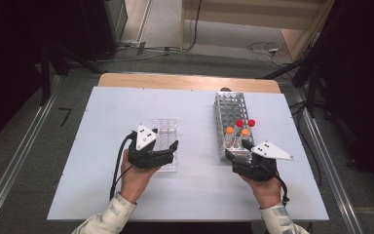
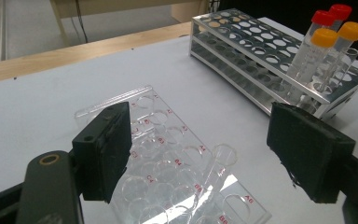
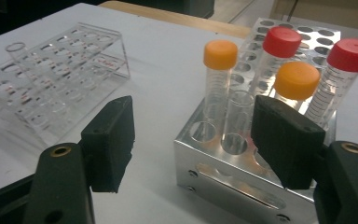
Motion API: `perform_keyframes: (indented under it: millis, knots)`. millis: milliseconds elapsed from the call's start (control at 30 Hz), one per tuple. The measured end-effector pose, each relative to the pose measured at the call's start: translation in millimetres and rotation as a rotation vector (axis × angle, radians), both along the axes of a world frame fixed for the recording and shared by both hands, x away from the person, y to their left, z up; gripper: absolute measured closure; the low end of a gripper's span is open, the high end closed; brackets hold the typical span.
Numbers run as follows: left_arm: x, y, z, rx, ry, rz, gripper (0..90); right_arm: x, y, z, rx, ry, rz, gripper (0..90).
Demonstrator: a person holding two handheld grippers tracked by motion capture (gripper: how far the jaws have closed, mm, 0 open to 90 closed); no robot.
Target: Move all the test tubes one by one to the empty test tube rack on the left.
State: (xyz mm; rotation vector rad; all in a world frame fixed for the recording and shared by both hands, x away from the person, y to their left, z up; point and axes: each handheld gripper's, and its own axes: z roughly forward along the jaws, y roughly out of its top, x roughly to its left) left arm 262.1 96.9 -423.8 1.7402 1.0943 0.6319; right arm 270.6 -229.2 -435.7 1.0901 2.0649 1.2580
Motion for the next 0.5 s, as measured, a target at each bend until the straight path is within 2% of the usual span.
perform_keyframes:
  millis: [167,400,500]
  knots:
    - [-0.4,-0.6,-0.3,0.007,-0.006,0.002,22.6,6.0,-3.4,-7.4,-0.009,0.002,-0.034,32.2]
    - [-1.4,-2.1,-0.3,0.004,-0.013,0.002,22.9,14.0,-6.0,-16.1,-0.022,-0.001,-0.057,44.3]
    - [-1.6,-2.8,-0.4,0.005,-0.014,0.001,23.2,16.4,-7.0,-17.8,-0.012,0.005,-0.062,49.3]
